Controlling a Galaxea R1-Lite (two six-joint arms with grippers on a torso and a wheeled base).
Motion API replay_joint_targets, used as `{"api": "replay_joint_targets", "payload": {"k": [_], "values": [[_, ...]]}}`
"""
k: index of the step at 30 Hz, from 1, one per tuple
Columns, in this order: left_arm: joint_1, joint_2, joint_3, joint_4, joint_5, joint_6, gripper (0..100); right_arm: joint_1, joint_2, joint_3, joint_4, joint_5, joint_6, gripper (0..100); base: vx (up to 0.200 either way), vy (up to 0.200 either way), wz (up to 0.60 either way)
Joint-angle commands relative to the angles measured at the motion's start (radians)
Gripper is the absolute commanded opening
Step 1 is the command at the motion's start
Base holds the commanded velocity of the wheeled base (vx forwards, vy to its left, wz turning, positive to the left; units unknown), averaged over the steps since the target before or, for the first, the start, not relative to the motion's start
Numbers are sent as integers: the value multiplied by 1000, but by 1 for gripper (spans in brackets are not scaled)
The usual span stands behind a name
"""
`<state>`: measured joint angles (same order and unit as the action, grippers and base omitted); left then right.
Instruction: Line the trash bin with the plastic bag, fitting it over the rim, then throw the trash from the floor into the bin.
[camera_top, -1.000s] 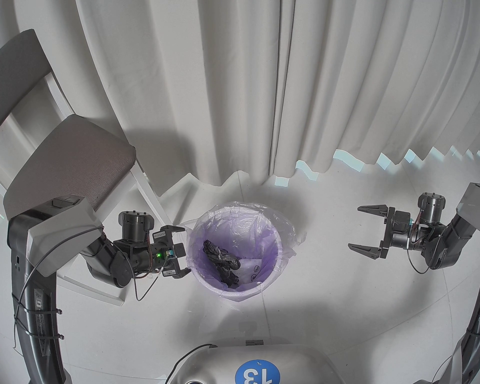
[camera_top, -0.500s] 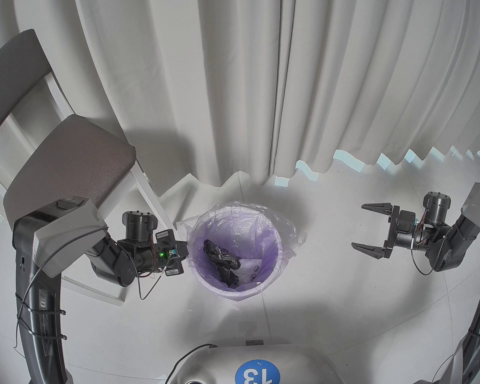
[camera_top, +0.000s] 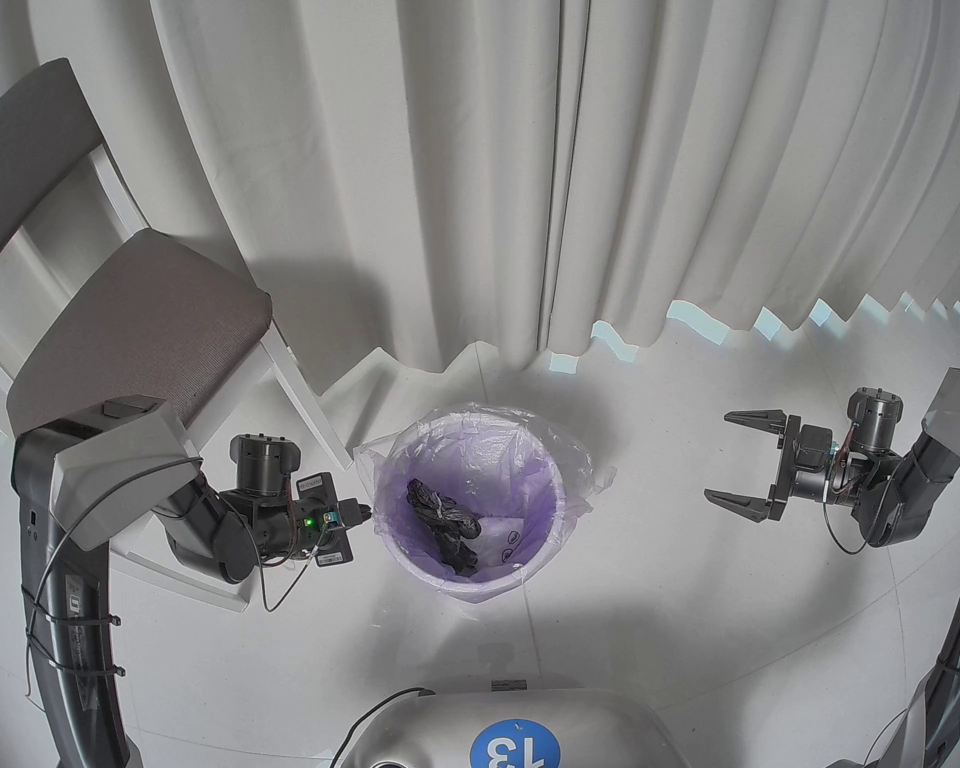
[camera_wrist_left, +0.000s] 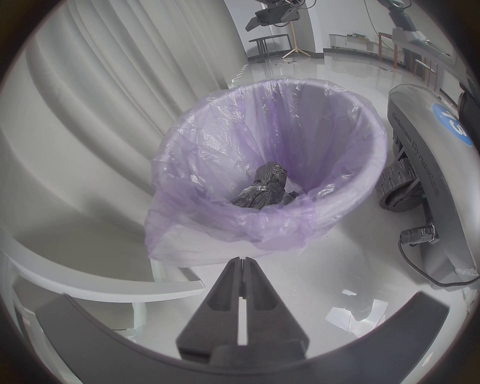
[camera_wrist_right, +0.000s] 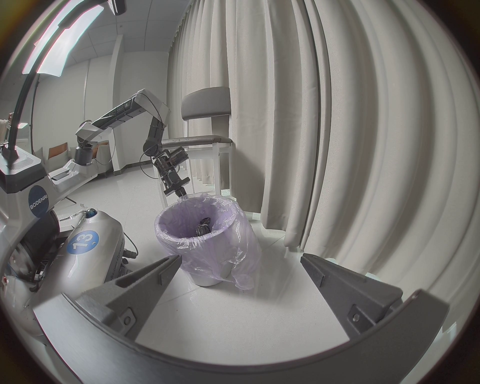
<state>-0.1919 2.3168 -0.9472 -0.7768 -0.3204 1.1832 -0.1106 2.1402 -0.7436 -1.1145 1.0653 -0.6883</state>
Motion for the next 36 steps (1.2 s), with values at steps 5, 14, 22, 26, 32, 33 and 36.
{"api": "replay_joint_targets", "payload": {"k": [5, 14, 22, 26, 32, 33, 36], "values": [[5, -47, -35, 5, 3, 27, 100, 6, 1, -10, -1, -1, 3, 100, 0, 0, 0], [0, -30, -157, 87, -2, 67, 100, 6, 3, -20, -1, 2, 15, 100, 0, 0, 0], [-12, 27, -220, 123, -5, 75, 100, 6, 13, -19, -4, 21, 15, 100, 0, 0, 0], [-23, 52, -246, 142, -5, 75, 100, 6, 29, -19, -21, 21, 15, 100, 0, 0, 0], [-27, 69, -298, 174, -5, 75, 100, 5, 49, -19, -47, 22, 27, 100, 0, 0, 0], [-26, 75, -321, 191, -5, 75, 100, 2, 63, -19, -68, 22, 30, 100, 0, 0, 0], [-21, 81, -335, 197, -6, 70, 0, 0, 75, -17, -90, 25, 32, 100, 0, 0, 0]]}}
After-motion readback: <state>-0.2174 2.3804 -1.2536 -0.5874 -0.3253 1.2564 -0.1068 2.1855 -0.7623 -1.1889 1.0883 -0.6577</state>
